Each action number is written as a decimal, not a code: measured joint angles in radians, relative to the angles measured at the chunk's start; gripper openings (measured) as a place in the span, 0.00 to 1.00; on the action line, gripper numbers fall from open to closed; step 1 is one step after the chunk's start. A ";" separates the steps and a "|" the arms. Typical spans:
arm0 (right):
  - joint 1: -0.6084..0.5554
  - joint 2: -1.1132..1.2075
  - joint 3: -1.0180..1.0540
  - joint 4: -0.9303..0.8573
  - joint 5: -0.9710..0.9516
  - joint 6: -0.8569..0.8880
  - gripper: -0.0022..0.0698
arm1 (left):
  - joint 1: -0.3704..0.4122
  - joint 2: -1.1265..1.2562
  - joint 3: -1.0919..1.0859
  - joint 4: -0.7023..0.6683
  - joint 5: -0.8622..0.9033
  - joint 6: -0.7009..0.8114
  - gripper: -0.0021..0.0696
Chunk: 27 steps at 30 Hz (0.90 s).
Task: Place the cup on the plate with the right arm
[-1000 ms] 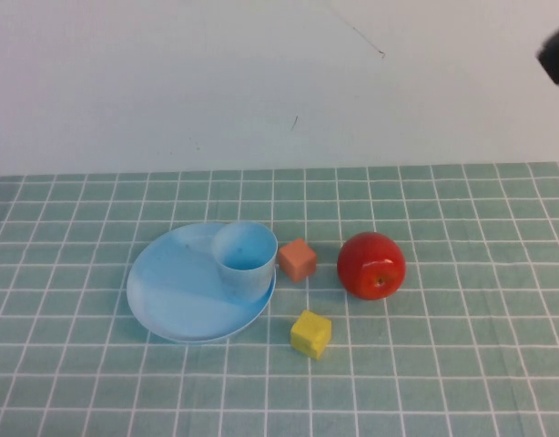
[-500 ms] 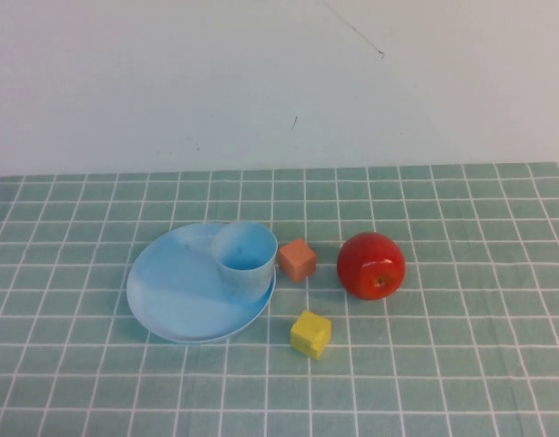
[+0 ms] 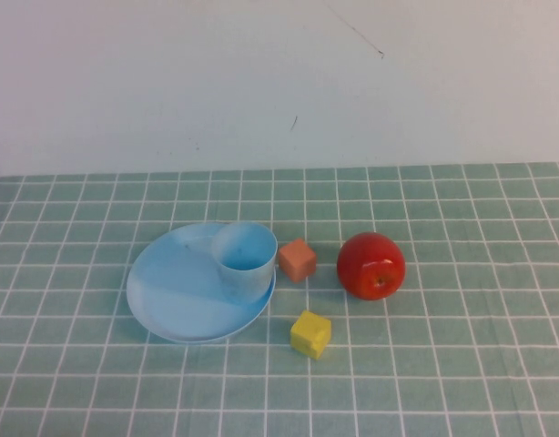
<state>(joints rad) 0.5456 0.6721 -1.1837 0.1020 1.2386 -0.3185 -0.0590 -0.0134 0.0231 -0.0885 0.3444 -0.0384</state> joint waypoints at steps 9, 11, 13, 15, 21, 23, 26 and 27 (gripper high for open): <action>-0.354 -0.267 0.312 -0.037 -0.596 -0.068 0.03 | 0.000 0.000 0.000 0.000 0.000 0.000 0.03; -0.396 -0.355 0.457 -0.037 -0.760 -0.068 0.03 | 0.000 0.000 0.000 0.000 0.000 0.000 0.03; -0.434 -0.450 0.623 -0.037 -0.874 -0.068 0.03 | 0.000 0.000 0.000 0.000 0.000 0.000 0.03; -0.472 -0.536 0.779 -0.032 -0.913 -0.068 0.03 | 0.000 0.000 0.000 0.000 0.000 0.002 0.03; -0.582 -0.680 1.100 0.069 -0.917 -0.067 0.03 | 0.000 0.000 0.000 0.000 0.000 0.002 0.03; -0.601 -0.684 1.167 0.091 -0.917 -0.067 0.03 | 0.000 0.000 0.000 0.000 0.000 0.002 0.03; -0.608 -0.684 1.206 0.100 -0.884 -0.065 0.03 | 0.000 0.000 0.000 0.000 0.000 0.002 0.03; -0.608 -0.684 1.210 0.100 -0.862 -0.069 0.03 | 0.000 0.000 0.000 0.000 0.000 0.002 0.03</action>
<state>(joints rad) -0.0627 -0.0118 0.0262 0.2021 0.3771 -0.3873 -0.0590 -0.0134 0.0231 -0.0885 0.3444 -0.0365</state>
